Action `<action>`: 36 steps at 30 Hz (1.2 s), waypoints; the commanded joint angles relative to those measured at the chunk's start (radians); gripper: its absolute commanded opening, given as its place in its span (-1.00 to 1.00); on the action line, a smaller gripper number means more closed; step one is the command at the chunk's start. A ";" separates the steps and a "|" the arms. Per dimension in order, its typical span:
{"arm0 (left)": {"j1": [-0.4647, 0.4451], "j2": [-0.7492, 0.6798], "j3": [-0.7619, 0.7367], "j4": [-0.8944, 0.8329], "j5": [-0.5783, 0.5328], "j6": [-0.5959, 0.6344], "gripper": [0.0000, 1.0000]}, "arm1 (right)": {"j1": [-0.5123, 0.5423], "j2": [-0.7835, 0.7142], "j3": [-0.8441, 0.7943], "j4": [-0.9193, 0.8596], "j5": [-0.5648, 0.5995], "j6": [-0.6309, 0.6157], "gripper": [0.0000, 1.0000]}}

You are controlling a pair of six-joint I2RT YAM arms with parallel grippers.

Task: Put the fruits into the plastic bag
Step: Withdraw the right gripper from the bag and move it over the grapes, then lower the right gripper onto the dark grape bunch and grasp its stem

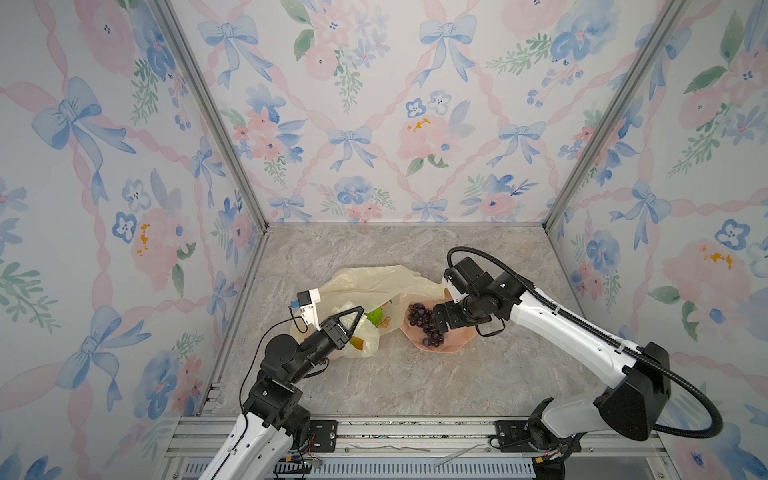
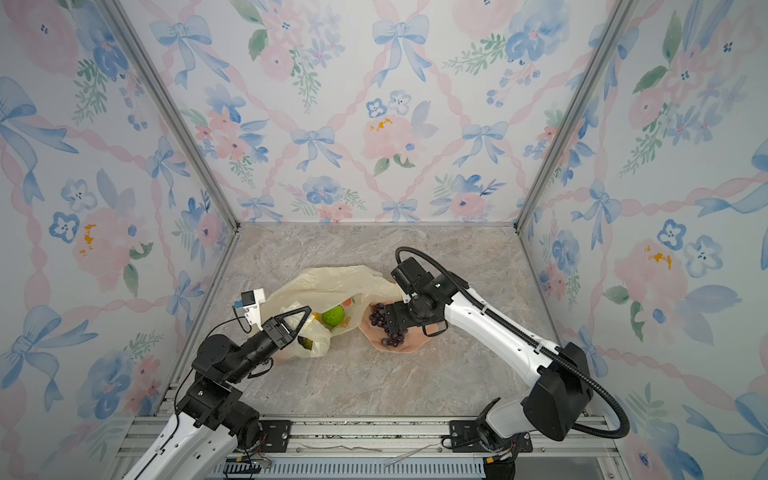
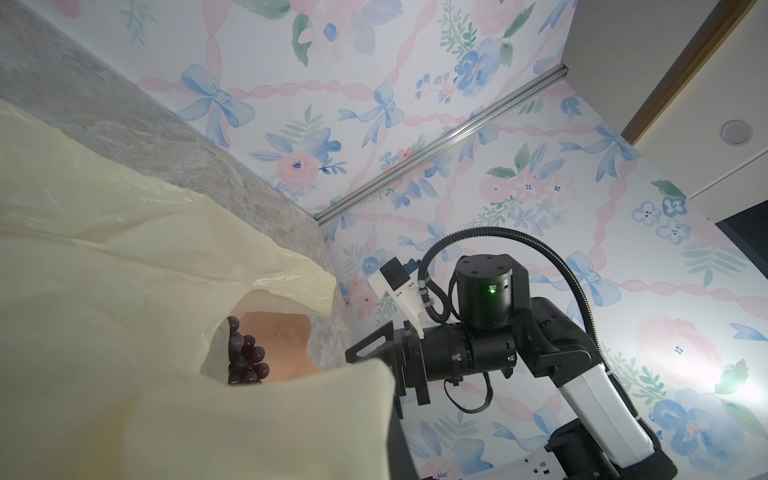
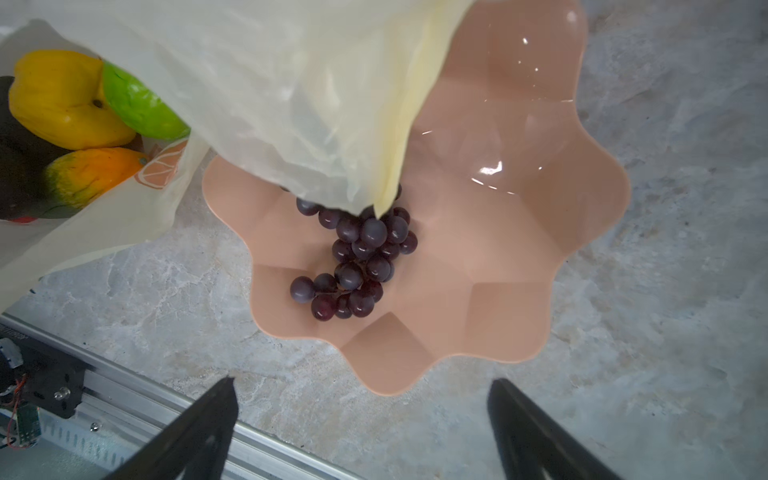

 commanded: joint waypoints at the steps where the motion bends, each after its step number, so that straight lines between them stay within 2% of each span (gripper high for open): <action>1: 0.005 -0.007 0.010 0.008 0.010 0.009 -1.00 | -0.002 0.039 -0.015 0.058 -0.031 0.031 0.93; 16: 0.005 -0.010 0.007 -0.001 0.005 0.014 -1.00 | 0.031 0.252 0.011 0.085 0.013 0.031 0.92; 36: 0.006 0.004 0.023 -0.008 0.013 0.012 -1.00 | 0.048 0.385 0.034 0.147 0.036 -0.024 0.93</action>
